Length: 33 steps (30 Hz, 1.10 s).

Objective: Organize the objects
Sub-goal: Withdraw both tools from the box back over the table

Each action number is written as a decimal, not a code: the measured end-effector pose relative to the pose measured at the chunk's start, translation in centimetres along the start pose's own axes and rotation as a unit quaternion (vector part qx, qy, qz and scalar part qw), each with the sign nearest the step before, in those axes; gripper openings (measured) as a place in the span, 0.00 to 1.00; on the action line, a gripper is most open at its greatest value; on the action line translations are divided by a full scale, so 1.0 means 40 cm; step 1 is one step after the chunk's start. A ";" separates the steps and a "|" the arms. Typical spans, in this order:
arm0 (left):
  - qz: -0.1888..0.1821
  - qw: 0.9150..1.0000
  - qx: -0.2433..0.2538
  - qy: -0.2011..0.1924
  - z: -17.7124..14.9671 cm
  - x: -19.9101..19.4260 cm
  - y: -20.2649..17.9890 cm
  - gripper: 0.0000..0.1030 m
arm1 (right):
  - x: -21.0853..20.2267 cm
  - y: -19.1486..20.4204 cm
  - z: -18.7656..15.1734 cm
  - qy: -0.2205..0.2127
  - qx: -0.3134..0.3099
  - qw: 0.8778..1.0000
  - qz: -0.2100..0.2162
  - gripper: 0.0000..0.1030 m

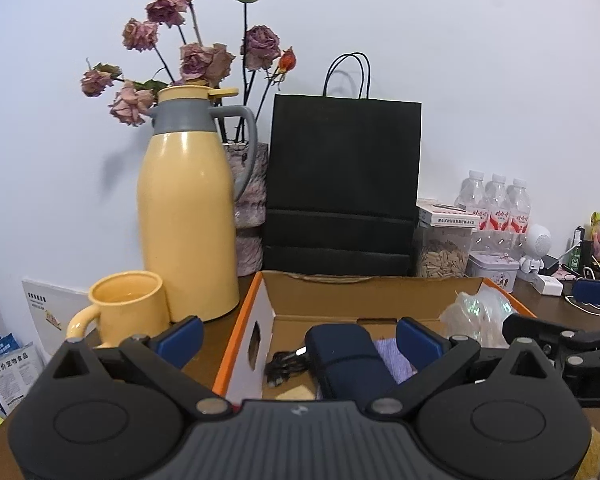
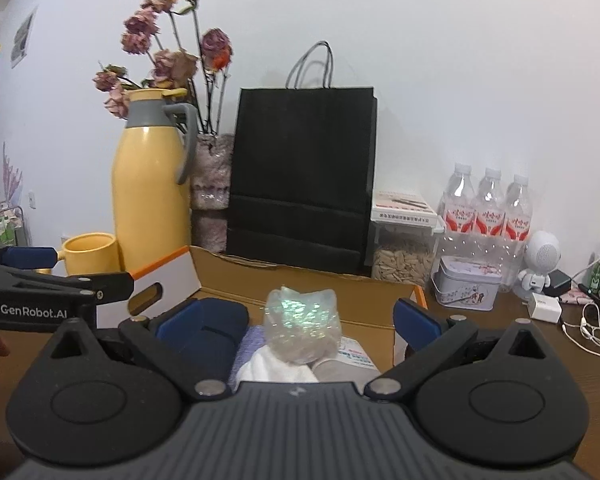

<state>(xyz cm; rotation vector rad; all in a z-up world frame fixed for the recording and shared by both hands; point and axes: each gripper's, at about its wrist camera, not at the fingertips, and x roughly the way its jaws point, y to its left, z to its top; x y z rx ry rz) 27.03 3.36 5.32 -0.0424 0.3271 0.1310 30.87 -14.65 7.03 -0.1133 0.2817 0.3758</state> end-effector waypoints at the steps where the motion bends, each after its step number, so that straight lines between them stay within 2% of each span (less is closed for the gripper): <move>1: 0.000 1.000 -0.001 0.003 -0.006 -0.008 0.005 1.00 | -0.009 0.010 -0.003 -0.003 -0.005 1.000 0.002 1.00; 7: 0.012 1.000 -0.001 0.026 -0.050 -0.044 0.032 1.00 | -0.056 0.067 -0.036 -0.007 -0.031 0.999 0.006 1.00; 14: 0.031 0.999 0.005 0.039 -0.118 -0.104 0.062 1.00 | -0.114 0.112 -0.070 -0.013 -0.033 0.999 0.017 1.00; 21: 0.034 0.998 -0.023 0.053 -0.159 -0.155 0.124 1.00 | -0.155 0.151 -0.113 -0.002 -0.028 0.999 0.034 1.00; 28: 0.028 0.997 0.005 0.067 -0.196 -0.193 0.140 1.00 | -0.180 0.200 -0.147 0.017 -0.039 0.998 0.055 1.00; 33: 0.026 0.996 0.031 0.083 -0.226 -0.204 0.155 0.99 | -0.173 0.215 -0.165 0.051 -0.029 0.995 0.074 1.00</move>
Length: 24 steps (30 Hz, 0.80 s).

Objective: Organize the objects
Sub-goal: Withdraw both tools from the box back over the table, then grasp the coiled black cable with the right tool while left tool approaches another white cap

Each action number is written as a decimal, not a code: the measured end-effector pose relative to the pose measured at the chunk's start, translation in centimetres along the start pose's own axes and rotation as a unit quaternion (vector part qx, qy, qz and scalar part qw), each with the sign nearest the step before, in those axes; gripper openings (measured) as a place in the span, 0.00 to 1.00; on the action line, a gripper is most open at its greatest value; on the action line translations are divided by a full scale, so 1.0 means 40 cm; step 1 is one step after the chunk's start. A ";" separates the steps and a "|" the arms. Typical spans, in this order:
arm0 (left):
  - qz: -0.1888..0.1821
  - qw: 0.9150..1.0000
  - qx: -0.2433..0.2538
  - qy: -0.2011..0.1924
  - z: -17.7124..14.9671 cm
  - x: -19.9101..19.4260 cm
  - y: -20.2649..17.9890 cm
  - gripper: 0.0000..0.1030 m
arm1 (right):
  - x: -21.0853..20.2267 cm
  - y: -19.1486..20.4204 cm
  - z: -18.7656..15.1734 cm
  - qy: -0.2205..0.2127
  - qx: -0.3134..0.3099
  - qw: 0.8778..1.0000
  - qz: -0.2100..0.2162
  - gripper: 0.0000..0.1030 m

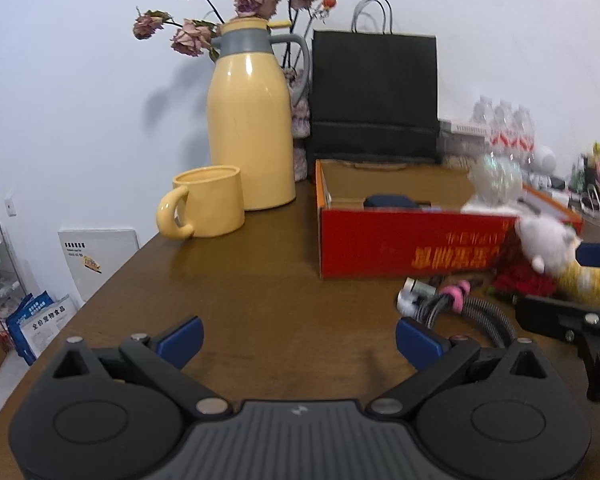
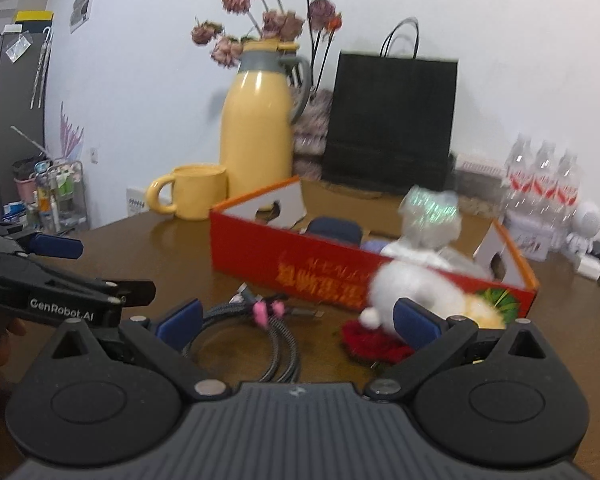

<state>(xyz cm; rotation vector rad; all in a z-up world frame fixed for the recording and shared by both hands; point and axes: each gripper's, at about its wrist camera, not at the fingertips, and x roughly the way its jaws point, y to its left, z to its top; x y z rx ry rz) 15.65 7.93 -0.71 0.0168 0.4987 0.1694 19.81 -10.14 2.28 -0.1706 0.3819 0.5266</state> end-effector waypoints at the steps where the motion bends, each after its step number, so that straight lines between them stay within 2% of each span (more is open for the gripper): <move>1: 0.002 1.000 0.005 0.002 -0.004 -0.002 0.003 0.99 | 0.006 0.003 -0.003 0.010 0.003 1.000 0.004 1.00; 9: -0.012 1.000 0.006 0.022 -0.019 0.002 0.038 0.99 | 0.063 0.028 -0.018 0.074 0.027 0.996 0.027 1.00; 15: -0.020 0.999 0.003 0.034 -0.024 0.007 0.062 0.99 | 0.100 0.053 -0.021 0.103 0.037 0.993 0.037 1.00; 19: -0.014 0.999 -0.018 0.048 -0.025 0.019 0.085 0.96 | 0.135 0.057 -0.018 0.121 0.055 0.990 0.039 1.00; 24: -0.024 0.997 -0.052 0.061 -0.025 0.030 0.115 0.97 | 0.175 0.065 -0.013 0.138 0.058 0.989 0.010 1.00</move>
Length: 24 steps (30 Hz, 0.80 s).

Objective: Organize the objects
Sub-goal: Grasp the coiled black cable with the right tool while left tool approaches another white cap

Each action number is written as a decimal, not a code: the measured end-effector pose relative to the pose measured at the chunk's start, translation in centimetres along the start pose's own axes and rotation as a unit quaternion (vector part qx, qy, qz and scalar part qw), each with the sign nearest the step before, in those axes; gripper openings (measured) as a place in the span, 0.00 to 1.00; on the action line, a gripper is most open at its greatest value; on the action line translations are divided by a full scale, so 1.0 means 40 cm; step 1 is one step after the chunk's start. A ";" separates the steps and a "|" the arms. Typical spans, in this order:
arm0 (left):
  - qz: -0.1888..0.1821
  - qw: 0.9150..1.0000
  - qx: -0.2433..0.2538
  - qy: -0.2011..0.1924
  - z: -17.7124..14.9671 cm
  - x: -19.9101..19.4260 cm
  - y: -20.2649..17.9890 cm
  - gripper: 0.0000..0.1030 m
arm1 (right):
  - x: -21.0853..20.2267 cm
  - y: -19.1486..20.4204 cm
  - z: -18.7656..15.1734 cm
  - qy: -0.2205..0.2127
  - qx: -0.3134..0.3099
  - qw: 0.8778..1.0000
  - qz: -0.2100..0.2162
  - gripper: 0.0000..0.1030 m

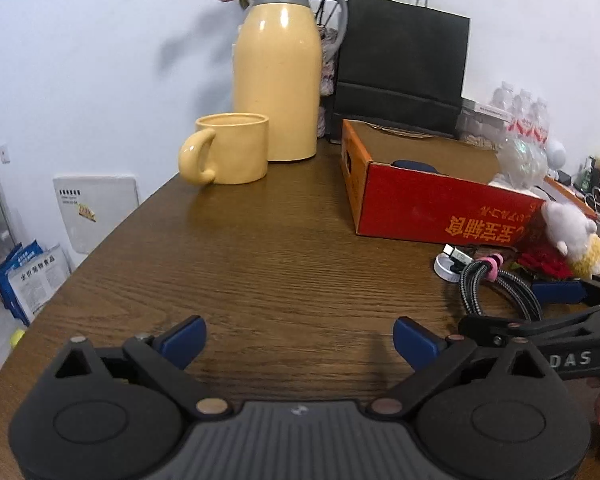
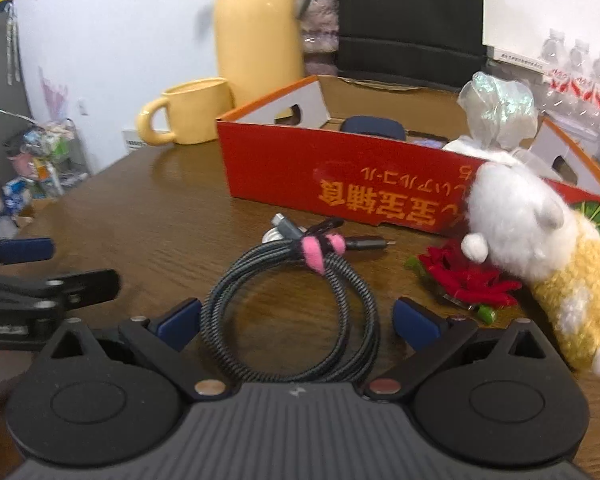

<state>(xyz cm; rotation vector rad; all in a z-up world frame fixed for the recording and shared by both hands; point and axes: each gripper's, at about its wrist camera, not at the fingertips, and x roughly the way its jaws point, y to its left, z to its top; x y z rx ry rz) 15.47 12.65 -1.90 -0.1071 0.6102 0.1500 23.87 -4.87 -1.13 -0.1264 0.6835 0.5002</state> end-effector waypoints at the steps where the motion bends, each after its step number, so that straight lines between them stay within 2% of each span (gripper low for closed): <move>1: 0.001 1.000 -0.002 0.000 0.000 0.000 0.002 0.97 | 0.004 0.002 0.002 0.001 -0.001 1.000 -0.004 1.00; 4: 0.002 1.000 -0.001 0.002 0.000 0.001 0.001 0.97 | 0.013 0.013 0.004 0.006 -0.015 1.000 -0.009 0.99; 5: 0.002 1.000 0.000 0.002 -0.001 0.001 0.000 0.97 | 0.010 0.015 0.004 0.003 -0.017 1.000 -0.004 0.90; 6: 0.003 1.000 0.000 0.002 0.001 0.002 -0.001 0.97 | 0.006 0.015 0.004 -0.003 -0.018 1.000 -0.002 0.87; 13: 0.004 1.000 -0.011 0.007 0.001 0.004 0.005 0.97 | -0.018 0.006 0.000 -0.024 -0.008 1.000 0.018 0.86; 24: 0.010 1.000 -0.016 0.017 0.001 0.013 0.005 0.97 | -0.108 0.009 -0.017 -0.117 -0.035 0.992 0.005 0.85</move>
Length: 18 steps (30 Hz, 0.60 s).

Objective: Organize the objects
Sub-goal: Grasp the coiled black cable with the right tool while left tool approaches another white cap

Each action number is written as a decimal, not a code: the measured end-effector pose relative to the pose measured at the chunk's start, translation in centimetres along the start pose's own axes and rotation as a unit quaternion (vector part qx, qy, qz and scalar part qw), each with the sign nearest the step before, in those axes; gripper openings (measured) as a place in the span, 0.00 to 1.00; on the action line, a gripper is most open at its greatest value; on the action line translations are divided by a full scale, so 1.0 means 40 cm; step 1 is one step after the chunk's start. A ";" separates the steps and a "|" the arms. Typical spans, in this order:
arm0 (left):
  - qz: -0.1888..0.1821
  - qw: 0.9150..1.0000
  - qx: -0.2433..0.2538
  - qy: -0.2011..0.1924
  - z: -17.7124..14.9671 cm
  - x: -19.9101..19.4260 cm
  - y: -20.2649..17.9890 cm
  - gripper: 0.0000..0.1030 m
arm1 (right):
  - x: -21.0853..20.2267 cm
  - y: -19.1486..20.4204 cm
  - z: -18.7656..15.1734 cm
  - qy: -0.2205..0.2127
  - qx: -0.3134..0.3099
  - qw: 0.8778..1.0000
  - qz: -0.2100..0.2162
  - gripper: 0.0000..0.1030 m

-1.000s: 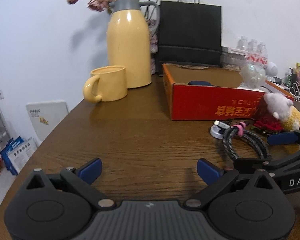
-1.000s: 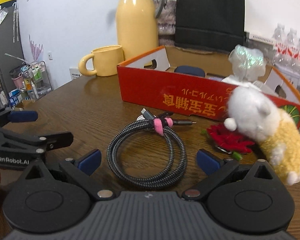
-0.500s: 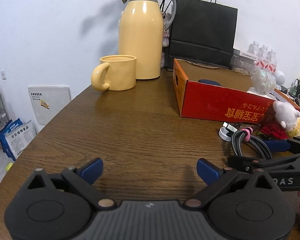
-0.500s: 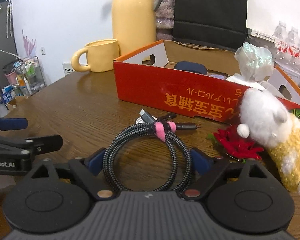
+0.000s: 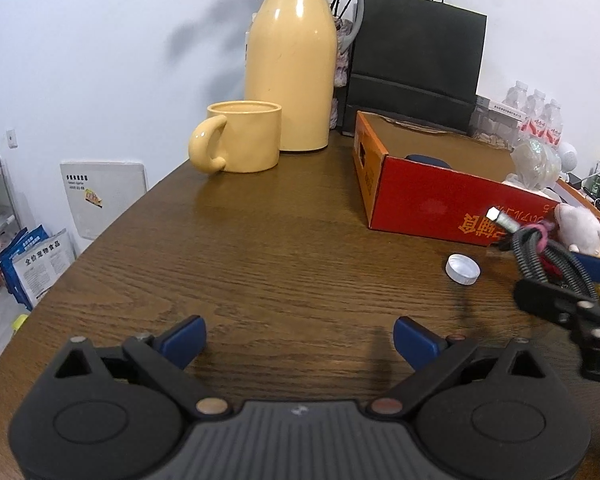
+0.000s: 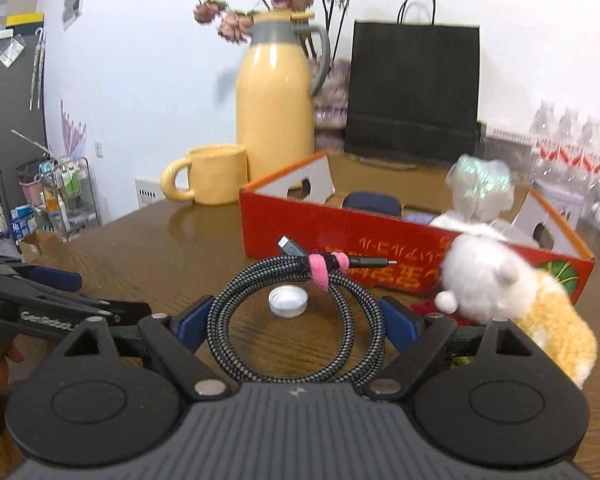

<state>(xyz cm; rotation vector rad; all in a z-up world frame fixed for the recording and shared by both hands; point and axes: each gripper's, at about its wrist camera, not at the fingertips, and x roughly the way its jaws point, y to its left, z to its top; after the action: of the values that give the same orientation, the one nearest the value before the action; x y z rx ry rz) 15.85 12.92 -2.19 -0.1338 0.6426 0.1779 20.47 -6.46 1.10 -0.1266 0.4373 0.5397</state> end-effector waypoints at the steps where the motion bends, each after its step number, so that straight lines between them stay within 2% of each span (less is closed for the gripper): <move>1: 0.001 1.000 -0.001 0.002 0.000 0.002 0.000 0.97 | -0.009 -0.003 0.000 -0.007 -0.003 1.000 -0.001 0.85; 9: 0.018 1.000 0.006 0.002 0.004 0.003 -0.022 0.98 | -0.090 -0.027 -0.014 -0.067 -0.023 0.997 -0.010 0.85; 18: -0.007 1.000 0.018 -0.002 0.010 0.000 -0.109 0.98 | -0.172 -0.082 -0.039 -0.109 -0.020 0.993 -0.036 0.85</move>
<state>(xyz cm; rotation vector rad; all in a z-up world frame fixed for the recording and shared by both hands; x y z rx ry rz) 16.96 8.73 -1.58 -0.1034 0.6408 0.1524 16.30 -12.86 2.69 -0.1204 0.2089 0.4862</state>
